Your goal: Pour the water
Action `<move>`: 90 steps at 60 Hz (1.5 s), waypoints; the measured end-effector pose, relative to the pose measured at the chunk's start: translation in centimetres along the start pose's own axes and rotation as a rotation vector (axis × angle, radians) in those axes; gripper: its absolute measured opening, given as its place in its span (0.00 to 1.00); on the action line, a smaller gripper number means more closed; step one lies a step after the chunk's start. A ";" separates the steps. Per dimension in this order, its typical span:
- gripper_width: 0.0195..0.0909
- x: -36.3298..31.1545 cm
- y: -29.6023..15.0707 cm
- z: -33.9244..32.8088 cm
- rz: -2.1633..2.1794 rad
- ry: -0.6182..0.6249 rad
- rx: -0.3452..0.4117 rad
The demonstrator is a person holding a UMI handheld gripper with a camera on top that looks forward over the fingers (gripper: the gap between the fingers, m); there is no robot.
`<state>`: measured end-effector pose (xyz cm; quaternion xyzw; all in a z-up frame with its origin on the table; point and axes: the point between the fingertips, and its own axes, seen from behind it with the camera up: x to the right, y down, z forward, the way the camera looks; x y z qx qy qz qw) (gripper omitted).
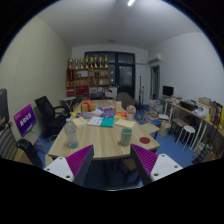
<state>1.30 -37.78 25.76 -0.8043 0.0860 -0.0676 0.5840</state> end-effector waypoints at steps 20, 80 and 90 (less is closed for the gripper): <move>0.88 -5.0 2.5 -0.9 -0.004 0.001 -0.011; 0.90 -28.9 5.0 35.9 -0.048 -0.128 0.197; 0.57 -29.9 3.7 39.3 -0.112 -0.162 0.218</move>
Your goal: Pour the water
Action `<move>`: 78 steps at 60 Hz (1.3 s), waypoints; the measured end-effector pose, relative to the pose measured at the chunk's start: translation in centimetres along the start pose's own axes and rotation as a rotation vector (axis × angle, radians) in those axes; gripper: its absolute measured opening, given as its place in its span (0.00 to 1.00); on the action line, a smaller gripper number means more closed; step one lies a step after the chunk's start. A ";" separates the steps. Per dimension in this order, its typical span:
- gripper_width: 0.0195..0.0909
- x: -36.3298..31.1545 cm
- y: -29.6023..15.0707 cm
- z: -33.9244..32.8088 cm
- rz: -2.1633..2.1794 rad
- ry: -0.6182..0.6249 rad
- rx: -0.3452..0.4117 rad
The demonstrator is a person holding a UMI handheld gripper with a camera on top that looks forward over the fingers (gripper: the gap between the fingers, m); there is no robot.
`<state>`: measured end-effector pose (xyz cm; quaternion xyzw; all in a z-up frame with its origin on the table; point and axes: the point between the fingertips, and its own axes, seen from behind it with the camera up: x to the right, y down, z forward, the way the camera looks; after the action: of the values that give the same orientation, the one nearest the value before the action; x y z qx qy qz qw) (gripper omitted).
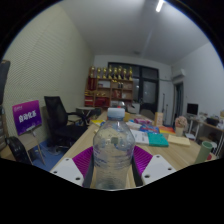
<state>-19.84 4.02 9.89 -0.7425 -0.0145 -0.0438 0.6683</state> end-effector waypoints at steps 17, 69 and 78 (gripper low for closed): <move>0.37 -0.6 -0.5 1.5 0.034 -0.119 -0.016; 0.37 29.7 -7.7 -2.4 2.257 -0.297 0.013; 0.37 31.5 -7.1 -2.7 2.409 -0.262 0.059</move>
<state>10.79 0.97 19.89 -0.2635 0.6172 0.6820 0.2907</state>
